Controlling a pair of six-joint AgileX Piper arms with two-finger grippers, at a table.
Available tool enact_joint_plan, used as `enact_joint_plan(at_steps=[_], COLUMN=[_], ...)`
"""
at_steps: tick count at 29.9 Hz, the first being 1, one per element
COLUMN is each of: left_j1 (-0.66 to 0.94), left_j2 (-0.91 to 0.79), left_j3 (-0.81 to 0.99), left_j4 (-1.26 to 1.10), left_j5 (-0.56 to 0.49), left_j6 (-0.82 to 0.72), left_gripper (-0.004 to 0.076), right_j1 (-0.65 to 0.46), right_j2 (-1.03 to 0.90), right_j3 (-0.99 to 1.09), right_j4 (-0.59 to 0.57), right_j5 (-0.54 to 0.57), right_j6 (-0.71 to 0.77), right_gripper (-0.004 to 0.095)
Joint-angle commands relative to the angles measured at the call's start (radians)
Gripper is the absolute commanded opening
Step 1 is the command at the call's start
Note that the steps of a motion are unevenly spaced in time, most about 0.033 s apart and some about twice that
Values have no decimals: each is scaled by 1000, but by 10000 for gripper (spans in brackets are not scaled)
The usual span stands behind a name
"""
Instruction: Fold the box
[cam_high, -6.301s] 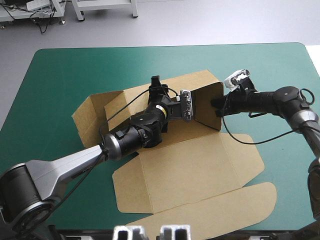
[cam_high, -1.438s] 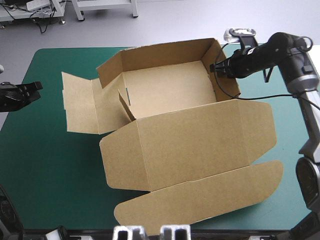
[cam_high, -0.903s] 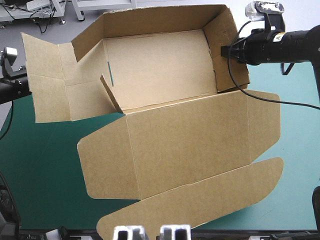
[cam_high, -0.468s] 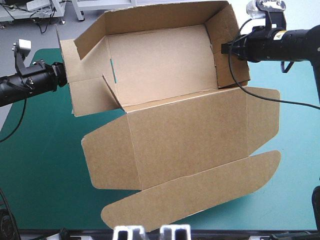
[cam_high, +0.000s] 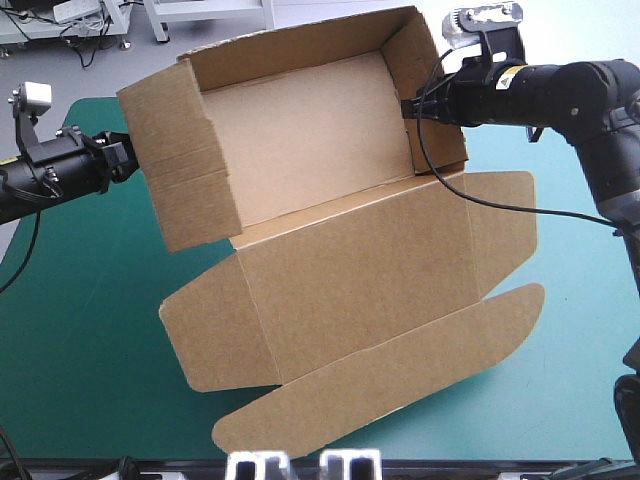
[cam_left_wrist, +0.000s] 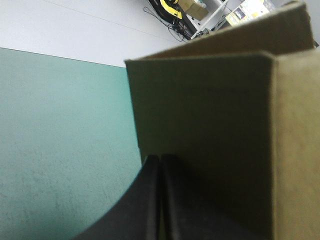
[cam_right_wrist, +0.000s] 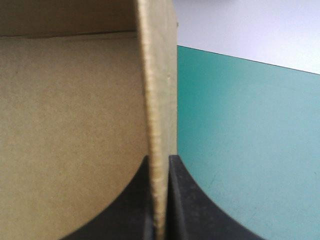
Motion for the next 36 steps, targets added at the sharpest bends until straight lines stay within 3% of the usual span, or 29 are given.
enact_joint_plan(at_steps=[1, 15, 18, 24, 27, 36], left_j1=[-4, -6, -25, -64, -64, -64], left_j2=[-40, -41, -41, -39, -39, -39], left_j3=[-31, -31, -31, -31, -31, -31], left_j4=[-67, -57, -55, -30, -12, 148], left_j5=[60, 59, 59, 43, 23, -20], left_j6=[-15, -26, -4, 25, 25, -20], left_gripper=[-8, 4, 60, 279, 346, 354], right_j1=[18, 20, 32, 81, 88, 144], right_j2=[-29, 33, 56, 76, 80, 82], right_j3=[-22, -22, -22, -22, -22, -22], right_j4=[-16, 15, 18, 18, 25, -1], right_j5=[-114, -145, -165, -231, -237, -237], right_j6=[47, 47, 51, 51, 51, 71], right_gripper=[-11, -9, -9, -9, -9, 1])
